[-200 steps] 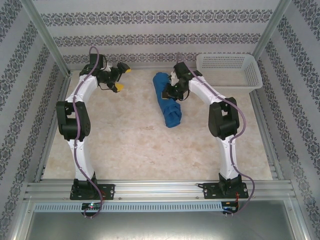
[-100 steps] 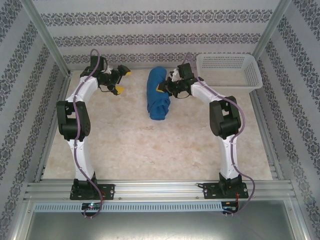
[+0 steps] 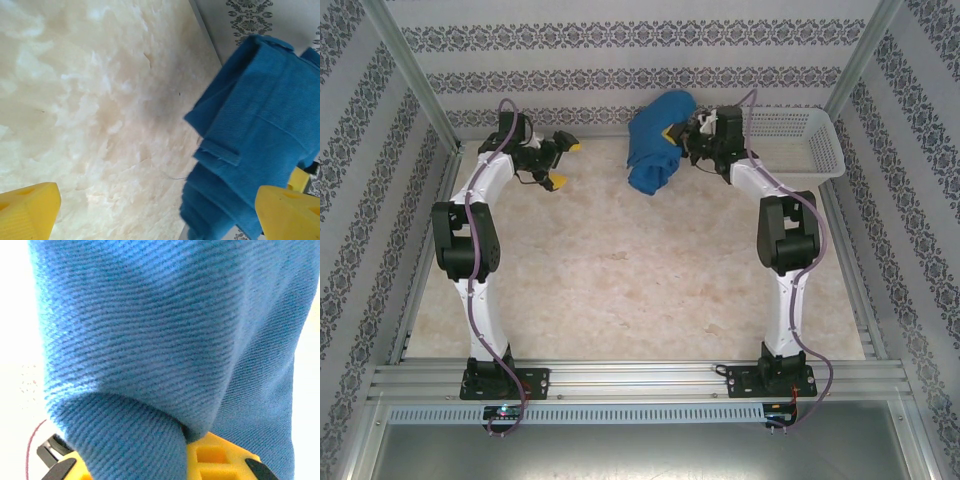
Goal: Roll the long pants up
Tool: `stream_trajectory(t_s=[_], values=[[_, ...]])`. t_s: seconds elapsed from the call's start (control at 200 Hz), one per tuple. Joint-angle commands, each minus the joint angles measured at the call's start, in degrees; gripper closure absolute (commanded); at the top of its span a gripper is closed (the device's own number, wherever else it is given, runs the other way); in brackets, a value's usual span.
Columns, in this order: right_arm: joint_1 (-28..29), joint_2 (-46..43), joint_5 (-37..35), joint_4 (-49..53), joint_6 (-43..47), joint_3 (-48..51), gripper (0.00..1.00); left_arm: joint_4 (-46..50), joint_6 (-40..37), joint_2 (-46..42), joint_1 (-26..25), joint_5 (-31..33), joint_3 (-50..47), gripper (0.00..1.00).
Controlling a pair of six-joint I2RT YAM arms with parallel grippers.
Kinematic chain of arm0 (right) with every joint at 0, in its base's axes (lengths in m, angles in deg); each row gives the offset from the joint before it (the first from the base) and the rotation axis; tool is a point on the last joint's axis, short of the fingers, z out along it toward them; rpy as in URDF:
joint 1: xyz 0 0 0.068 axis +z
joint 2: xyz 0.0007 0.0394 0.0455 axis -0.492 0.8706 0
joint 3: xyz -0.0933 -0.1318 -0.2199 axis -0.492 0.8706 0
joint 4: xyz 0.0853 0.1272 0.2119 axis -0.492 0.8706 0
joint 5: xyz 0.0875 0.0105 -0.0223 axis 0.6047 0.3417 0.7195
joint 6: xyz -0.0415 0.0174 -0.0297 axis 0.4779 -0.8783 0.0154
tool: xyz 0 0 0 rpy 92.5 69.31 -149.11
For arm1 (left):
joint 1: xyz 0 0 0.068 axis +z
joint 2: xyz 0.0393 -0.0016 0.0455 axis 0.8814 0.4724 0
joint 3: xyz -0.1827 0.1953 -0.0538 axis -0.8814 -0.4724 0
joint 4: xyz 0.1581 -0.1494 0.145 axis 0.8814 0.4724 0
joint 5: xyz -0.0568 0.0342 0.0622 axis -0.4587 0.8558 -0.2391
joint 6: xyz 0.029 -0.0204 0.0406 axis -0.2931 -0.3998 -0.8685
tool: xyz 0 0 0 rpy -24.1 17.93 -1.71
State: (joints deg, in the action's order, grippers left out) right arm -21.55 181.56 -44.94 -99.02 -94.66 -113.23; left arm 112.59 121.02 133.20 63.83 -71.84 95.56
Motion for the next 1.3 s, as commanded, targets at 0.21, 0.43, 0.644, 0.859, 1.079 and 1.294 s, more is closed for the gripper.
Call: stream_trajectory(t_s=[0.21, 0.43, 0.644, 0.859, 1.079, 1.294], values=[[-8.09, -18.9, -11.4, -11.46, 1.82, 7.45, 1.0, 3.57, -2.26, 0.68, 1.05, -1.53, 3.9, 0.0], [-11.16, -22.77, -20.05, -17.67, 0.17, 17.17, 1.0, 4.52, -2.93, 0.72, 1.4, -1.64, 3.89, 0.0], [-12.78, -21.4, -29.32, -28.21, -3.13, 24.18, 1.0, 6.4, -4.03, 0.32, 1.84, -1.79, 4.75, 0.0], [-15.45, -19.07, -35.33, -36.86, -6.13, 27.16, 1.0, 7.92, -4.44, -0.95, 2.6, -2.59, 3.94, 0.0], [-18.17, -16.01, -38.77, -42.72, -8.99, 27.64, 1.0, 9.52, -4.72, -0.59, 3.18, -3.93, 5.23, 0.0], [-19.44, -12.35, -43.72, -48.87, -13.08, 27.92, 1.0, 14.64, -6.27, 2.7, 4.02, -5.02, 11.58, 0.0]])
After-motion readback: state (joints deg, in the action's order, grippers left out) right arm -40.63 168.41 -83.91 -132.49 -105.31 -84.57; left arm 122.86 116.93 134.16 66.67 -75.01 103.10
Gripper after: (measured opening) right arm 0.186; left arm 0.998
